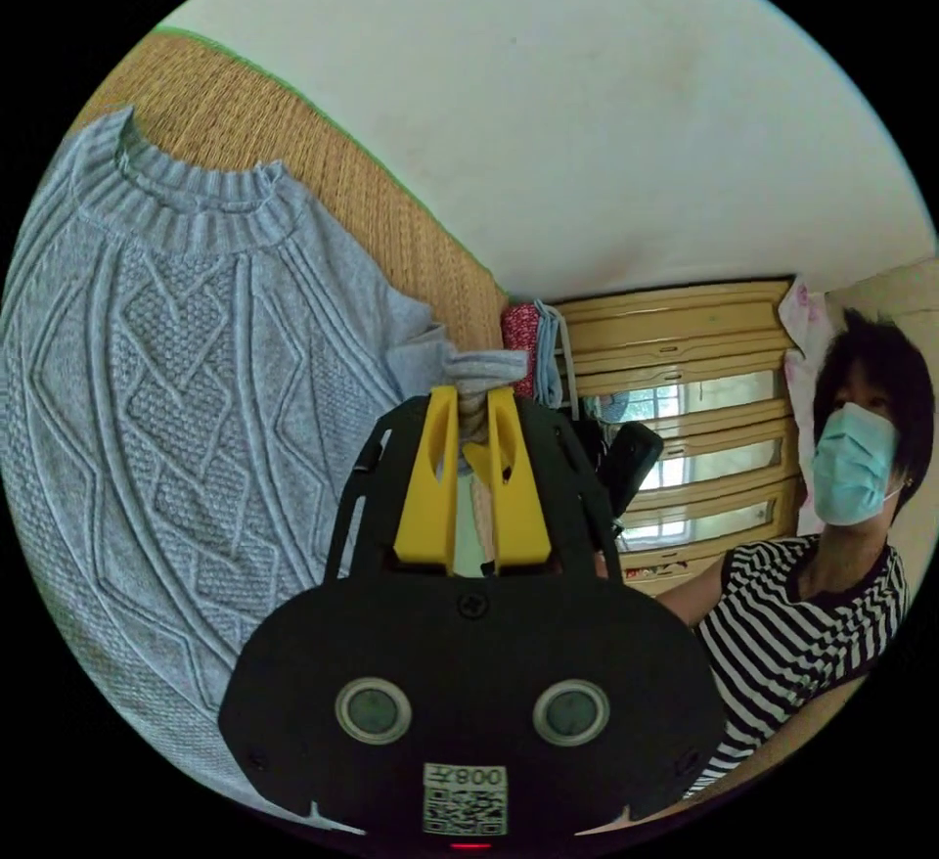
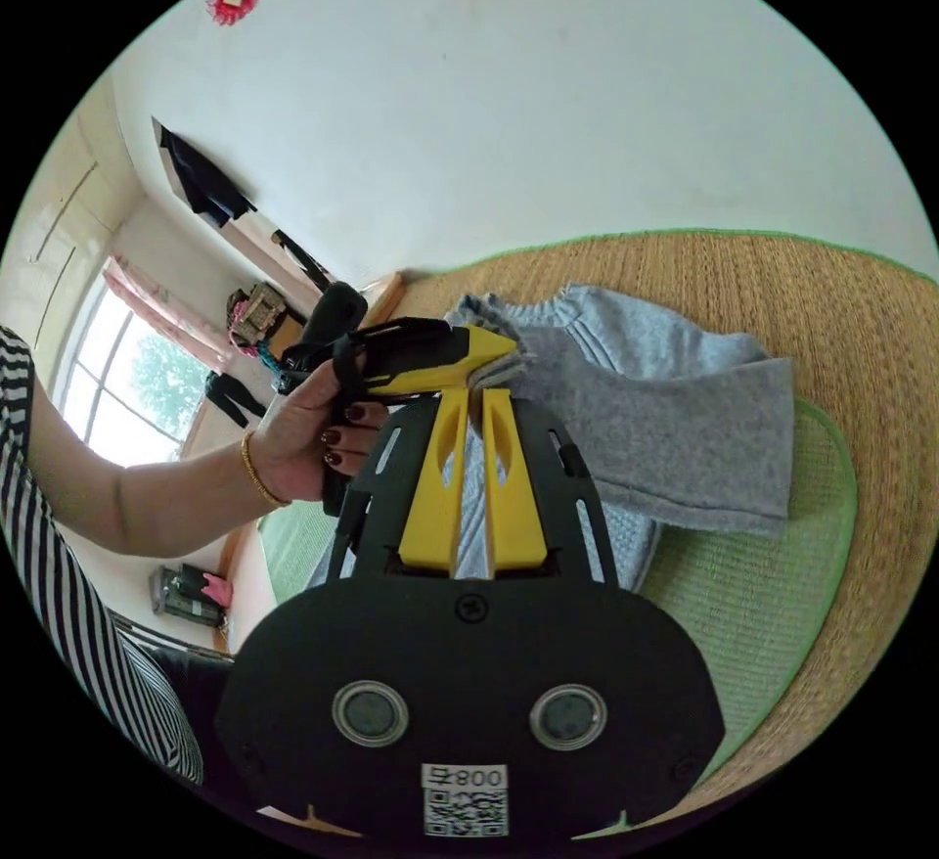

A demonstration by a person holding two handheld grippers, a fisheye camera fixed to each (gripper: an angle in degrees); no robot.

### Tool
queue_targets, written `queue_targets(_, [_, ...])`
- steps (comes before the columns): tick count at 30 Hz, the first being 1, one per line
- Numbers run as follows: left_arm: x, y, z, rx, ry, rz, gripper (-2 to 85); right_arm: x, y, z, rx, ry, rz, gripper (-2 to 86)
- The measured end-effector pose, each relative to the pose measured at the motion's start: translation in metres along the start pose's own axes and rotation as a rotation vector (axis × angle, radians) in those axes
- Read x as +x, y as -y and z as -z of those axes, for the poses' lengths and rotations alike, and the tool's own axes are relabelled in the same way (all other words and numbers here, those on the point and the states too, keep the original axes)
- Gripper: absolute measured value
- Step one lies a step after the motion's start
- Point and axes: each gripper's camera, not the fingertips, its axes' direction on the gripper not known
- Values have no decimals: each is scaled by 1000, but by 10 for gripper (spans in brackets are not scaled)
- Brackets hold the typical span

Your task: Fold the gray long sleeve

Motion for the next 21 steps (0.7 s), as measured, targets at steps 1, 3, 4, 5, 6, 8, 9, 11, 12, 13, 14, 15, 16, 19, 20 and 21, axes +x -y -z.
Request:
queue_targets(1, [4, -1, 14, 17, -9, -17, 54, -4, 2, -3, 6, 6, 10, 26])
queue_targets(3, [10, -3, 36, 40, -7, -42, 54, -21, 11, -17, 20, 27, 58, 27])
queue_targets(4, [12, -7, 52, 52, 4, -48, 53, -25, 12, -22, 20, 34, 69, 27])
queue_targets(5, [13, -9, 60, 59, 13, -49, 53, -34, 15, -33, 17, 54, 87, 27])
queue_targets(6, [13, -13, 76, 70, 32, -48, 53, -41, 18, -45, 10, 78, 100, 27])
queue_targets(8, [9, -21, 98, 79, 55, -28, 52, -50, 20, -65, -14, 116, 114, 27])
queue_targets(9, [6, -27, 111, 87, 73, -21, 52, -55, 21, -79, -29, 139, 120, 27])
queue_targets(11, [0, -35, 129, 100, 100, 3, 52, -62, 22, -101, -57, 162, 131, 27])
queue_targets(12, [-5, -40, 140, 107, 112, 17, 52, -67, 23, -115, -76, 168, 143, 27])
queue_targets(13, [-9, -45, 149, 113, 123, 28, 52, -69, 23, -121, -85, 171, 148, 27])
queue_targets(14, [-12, -47, 153, 115, 127, 33, 52, -72, 24, -134, -105, 178, 153, 27])
queue_targets(15, [-17, -51, 160, 122, 134, 47, 51, -73, 25, -147, -123, 188, 156, 28])
queue_targets(16, [-22, -55, 166, 130, 138, 56, 52, -74, 25, -153, -131, 194, 156, 28])
queue_targets(19, [-32, -63, 180, 136, 155, 79, 52, -74, 26, -180, -168, 217, 151, 28])
queue_targets(20, [-34, -64, 182, 135, 157, 82, 53, -75, 27, -190, -181, 223, 147, 29])
queue_targets(21, [-37, -66, 186, 135, 162, 87, 53, -75, 28, -199, -191, 225, 149, 29])
